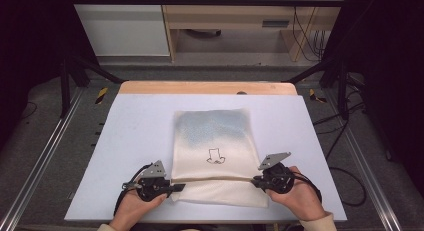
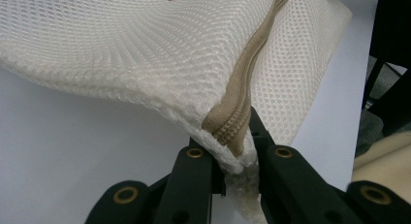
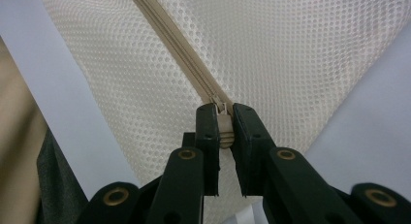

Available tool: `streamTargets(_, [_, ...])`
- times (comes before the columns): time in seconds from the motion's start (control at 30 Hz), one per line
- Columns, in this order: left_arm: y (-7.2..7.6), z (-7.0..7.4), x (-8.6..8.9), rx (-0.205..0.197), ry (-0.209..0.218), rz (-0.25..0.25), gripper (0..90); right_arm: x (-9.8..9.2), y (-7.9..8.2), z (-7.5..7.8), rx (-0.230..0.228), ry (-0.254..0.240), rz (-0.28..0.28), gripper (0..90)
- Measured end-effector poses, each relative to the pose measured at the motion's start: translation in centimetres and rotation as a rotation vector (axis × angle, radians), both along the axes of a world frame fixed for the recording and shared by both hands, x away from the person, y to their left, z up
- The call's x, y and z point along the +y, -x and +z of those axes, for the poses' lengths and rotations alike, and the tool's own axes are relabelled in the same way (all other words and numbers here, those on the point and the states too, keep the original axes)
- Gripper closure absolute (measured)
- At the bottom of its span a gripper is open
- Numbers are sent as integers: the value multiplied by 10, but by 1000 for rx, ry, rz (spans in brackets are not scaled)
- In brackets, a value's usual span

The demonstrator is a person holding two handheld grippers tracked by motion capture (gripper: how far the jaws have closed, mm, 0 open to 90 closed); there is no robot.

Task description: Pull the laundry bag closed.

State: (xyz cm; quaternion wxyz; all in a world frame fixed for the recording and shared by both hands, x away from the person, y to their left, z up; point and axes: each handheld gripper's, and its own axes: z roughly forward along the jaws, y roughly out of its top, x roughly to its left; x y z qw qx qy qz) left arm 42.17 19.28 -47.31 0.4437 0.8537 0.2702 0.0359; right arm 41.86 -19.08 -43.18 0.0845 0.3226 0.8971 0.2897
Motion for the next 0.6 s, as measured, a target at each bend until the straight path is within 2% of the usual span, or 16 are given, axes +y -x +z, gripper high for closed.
streamTargets(0.23, [0, 0, 0, 0, 0, 1, 842, -3, 1, 0, 4, 1, -16, 818])
streamTargets(0.6, [0, 1, 0, -2, 1, 1, 842, -5, 2, -1, -1, 1, -11, 818])
